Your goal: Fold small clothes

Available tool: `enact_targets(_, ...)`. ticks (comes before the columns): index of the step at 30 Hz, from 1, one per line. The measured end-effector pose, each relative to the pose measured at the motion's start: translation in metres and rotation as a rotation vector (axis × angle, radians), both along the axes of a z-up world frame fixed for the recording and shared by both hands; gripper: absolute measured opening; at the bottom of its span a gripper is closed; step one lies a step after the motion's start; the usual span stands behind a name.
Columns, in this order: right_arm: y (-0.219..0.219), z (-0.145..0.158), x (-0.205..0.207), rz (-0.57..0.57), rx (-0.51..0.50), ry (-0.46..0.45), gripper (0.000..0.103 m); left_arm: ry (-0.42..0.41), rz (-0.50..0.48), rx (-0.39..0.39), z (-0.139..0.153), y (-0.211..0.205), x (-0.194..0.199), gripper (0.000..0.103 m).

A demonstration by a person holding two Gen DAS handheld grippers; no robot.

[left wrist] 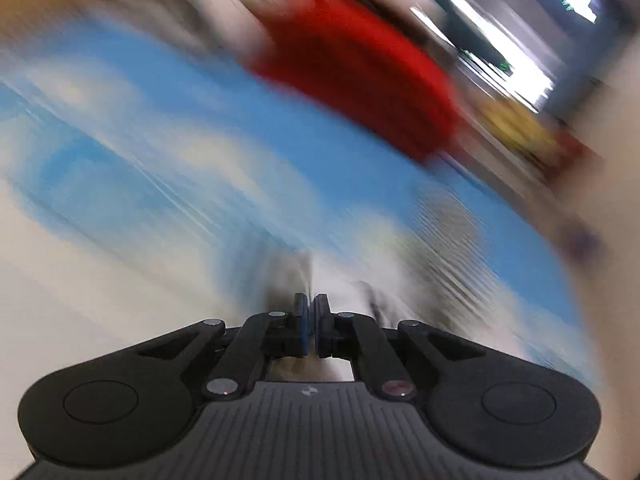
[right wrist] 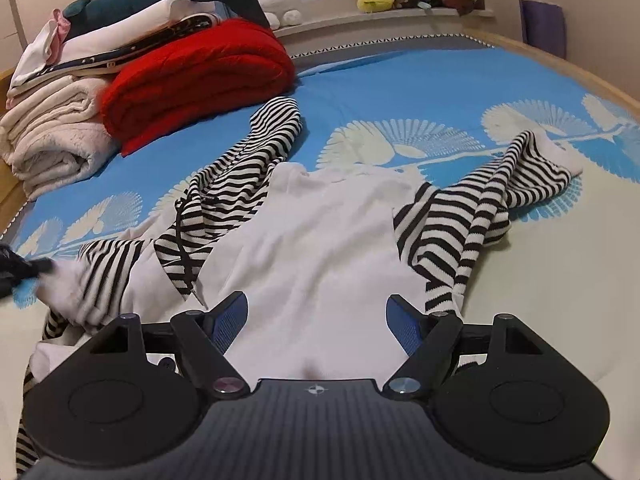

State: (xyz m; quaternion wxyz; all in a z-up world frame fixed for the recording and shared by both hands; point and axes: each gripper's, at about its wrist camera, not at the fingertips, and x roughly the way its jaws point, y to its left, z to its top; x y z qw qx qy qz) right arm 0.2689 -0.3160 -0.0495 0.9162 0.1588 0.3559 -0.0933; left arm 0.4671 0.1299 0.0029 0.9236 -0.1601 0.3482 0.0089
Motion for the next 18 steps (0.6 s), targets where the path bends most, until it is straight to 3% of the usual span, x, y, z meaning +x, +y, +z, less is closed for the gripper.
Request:
enact_targets(1, 0.0, 0.0, 0.0, 0.0, -0.001, 0.001, 0.078, -0.059, 0.191, 0.12, 0.012, 0.025, -0.003, 0.005)
enact_targets(2, 0.0, 0.0, 0.0, 0.0, 0.004, 0.002, 0.078, -0.123, 0.453, 0.266, 0.021, 0.057, -0.01, 0.006)
enact_targets(3, -0.001, -0.001, -0.001, 0.003, 0.009, 0.003, 0.078, -0.146, 0.701, 0.371, 0.02, 0.086, -0.018, 0.015)
enact_targets(4, -0.001, -0.001, -0.002, 0.009, 0.012, 0.003, 0.078, -0.114, 0.826, 0.379, 0.015, 0.111, -0.025, 0.028)
enact_targets(5, -0.002, -0.002, -0.003, 0.014, 0.005, 0.005, 0.078, -0.079, 0.858, 0.315, 0.006, 0.132, -0.03, 0.04)
enact_targets(6, -0.002, -0.004, -0.003, 0.016, -0.006, 0.008, 0.078, -0.045, 0.851, 0.224, -0.004, 0.148, -0.032, 0.064)
enact_targets(7, -0.003, -0.006, -0.004, 0.018, -0.021, 0.013, 0.078, 0.006, 0.83, 0.115, -0.018, 0.161, -0.032, 0.07)
enact_targets(9, -0.006, -0.01, -0.003, 0.017, -0.04, 0.032, 0.078, 0.074, 0.767, 0.008, -0.036, 0.166, -0.027, 0.074)
enact_targets(12, -0.018, -0.014, -0.002, -0.035, -0.008, 0.057, 0.078, 0.139, 0.635, 0.03, -0.047, 0.153, -0.016, 0.086)
enact_targets(14, -0.032, -0.011, -0.002, -0.086, 0.02, 0.042, 0.078, 0.162, 0.548, 0.063, -0.051, 0.135, -0.007, 0.086)
enact_targets(18, -0.094, 0.012, -0.004, -0.271, 0.002, -0.092, 0.078, 0.184, 0.422, 0.106, -0.064, 0.106, 0.006, 0.086)
